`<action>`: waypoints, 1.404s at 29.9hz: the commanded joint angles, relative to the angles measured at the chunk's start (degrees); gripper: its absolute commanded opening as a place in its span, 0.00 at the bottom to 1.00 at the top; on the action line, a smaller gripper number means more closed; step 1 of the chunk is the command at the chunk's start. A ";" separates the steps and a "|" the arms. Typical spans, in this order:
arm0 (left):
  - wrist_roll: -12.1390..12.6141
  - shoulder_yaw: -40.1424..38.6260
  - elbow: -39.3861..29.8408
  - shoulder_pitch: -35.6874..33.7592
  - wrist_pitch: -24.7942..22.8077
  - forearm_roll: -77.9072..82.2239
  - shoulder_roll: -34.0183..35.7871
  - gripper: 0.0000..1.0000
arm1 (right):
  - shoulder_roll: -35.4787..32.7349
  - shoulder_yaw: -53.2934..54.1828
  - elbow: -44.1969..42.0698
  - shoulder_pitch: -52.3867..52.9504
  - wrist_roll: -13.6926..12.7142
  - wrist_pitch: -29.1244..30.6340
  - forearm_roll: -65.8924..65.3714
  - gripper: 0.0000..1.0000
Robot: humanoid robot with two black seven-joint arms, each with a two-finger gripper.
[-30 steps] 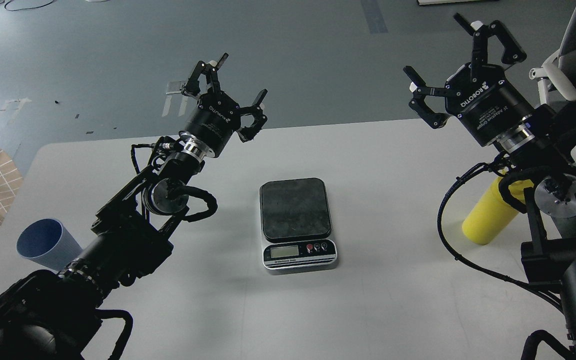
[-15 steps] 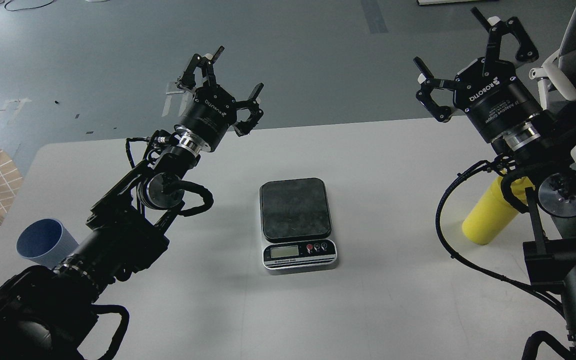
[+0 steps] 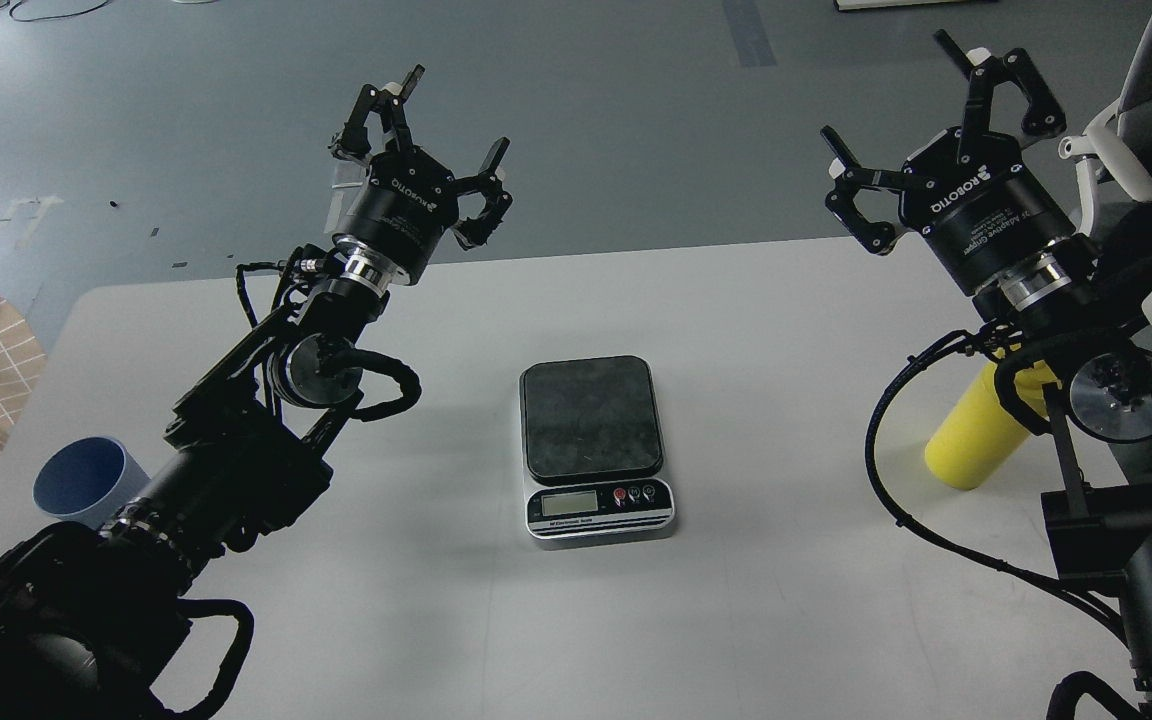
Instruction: Pour seasoning into cup on scale with both arms
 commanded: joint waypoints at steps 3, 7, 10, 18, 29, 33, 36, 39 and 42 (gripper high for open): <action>0.00 0.15 0.02 -0.54 0.00 2.52 1.13 1.00 | 0.00 0.14 0.19 -0.33 0.00 0.17 -0.51 1.00; 0.00 0.15 0.02 -0.63 0.00 3.94 1.48 1.00 | 0.00 0.06 0.72 -0.33 0.00 0.17 -0.95 1.00; 0.09 0.24 0.02 -0.63 0.00 4.02 1.57 1.00 | 0.00 0.06 1.07 -0.33 0.00 0.17 -1.13 1.00; -0.09 -0.72 -0.07 -0.37 0.00 10.44 0.69 1.00 | 0.00 -0.12 1.16 -0.85 0.00 0.17 -1.31 1.00; 0.79 0.42 -0.42 -0.63 0.00 11.58 -0.98 1.00 | 0.00 -0.21 1.33 -0.77 0.00 0.26 -3.85 1.00; 0.79 1.82 -0.51 -0.89 0.00 13.42 0.07 1.00 | 0.00 -0.29 1.33 -0.68 0.00 0.35 -4.38 1.00; 0.79 2.44 -0.51 -0.89 0.00 14.39 0.60 1.00 | 0.00 -0.29 1.33 -0.68 -0.09 0.35 -5.61 1.00; 0.88 2.18 -0.60 -1.59 0.00 14.40 1.92 1.00 | 0.00 -0.29 1.33 -0.68 -0.09 0.52 -6.05 1.00; 0.36 2.26 -0.95 -2.56 0.00 14.40 2.97 1.00 | 0.00 -0.38 1.33 -0.68 -0.09 0.52 -6.23 1.00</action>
